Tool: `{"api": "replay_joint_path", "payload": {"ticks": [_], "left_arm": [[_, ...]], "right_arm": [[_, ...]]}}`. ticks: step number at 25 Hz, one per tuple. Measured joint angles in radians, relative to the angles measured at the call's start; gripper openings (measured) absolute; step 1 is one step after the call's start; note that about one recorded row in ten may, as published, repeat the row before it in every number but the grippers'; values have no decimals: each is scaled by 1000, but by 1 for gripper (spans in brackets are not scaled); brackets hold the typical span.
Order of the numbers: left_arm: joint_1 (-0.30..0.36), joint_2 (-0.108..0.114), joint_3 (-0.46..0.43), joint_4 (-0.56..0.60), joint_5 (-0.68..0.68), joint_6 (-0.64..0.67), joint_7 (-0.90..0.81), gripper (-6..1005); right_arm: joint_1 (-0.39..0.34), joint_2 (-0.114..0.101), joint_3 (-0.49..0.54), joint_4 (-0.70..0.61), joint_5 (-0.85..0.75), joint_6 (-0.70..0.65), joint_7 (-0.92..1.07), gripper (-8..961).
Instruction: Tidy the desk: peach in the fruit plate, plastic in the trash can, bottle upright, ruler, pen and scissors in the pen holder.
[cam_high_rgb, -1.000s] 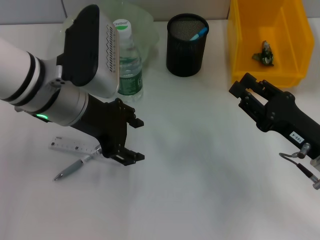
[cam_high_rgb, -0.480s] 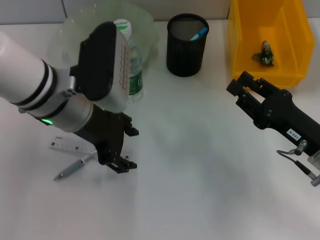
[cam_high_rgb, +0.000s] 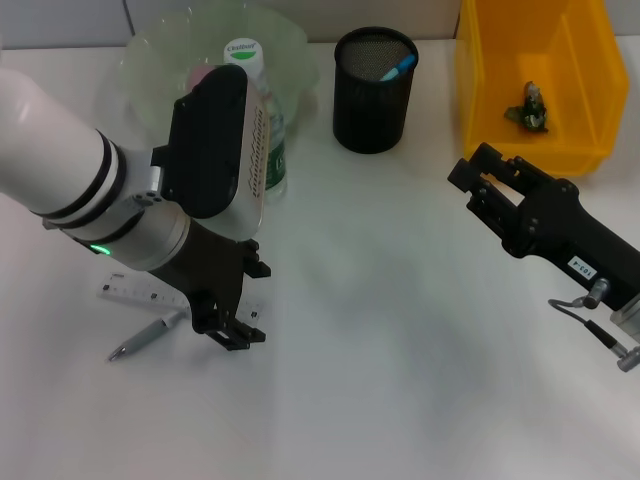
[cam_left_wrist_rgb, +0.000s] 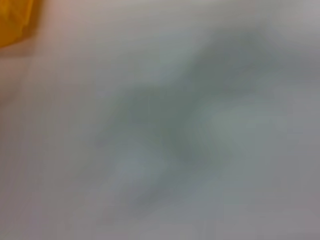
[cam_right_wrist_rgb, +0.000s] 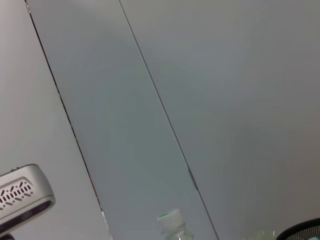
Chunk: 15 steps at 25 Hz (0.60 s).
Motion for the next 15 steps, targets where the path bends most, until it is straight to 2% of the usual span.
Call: {"api": "replay_joint_path", "payload": {"ticks": [15], "left_arm": [[-9, -2, 53, -32, 37, -49, -20, 738]], "right_arm": [[1, 0, 0, 14, -1, 7, 0, 429]]}}
